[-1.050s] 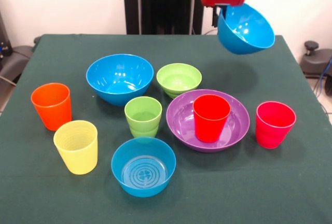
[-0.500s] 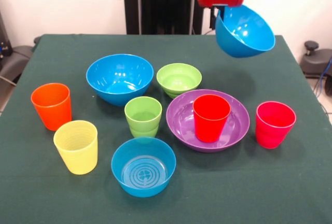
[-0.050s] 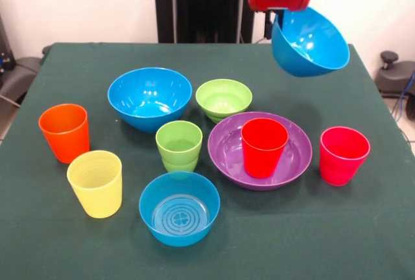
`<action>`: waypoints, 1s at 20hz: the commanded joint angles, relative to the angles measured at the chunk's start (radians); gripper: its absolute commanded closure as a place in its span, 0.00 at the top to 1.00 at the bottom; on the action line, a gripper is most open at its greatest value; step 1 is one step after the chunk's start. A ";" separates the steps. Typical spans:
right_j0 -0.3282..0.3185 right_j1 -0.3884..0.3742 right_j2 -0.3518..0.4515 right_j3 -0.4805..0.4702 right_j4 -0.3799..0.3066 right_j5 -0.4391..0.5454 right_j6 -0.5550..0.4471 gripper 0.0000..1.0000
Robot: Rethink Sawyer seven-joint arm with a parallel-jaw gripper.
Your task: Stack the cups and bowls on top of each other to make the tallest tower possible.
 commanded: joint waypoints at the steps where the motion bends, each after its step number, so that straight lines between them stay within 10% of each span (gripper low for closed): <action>1: -0.029 0.036 0.103 -0.134 0.039 0.133 -0.027 0.00; 20: -0.091 0.052 0.170 -0.164 0.038 0.187 -0.044 0.00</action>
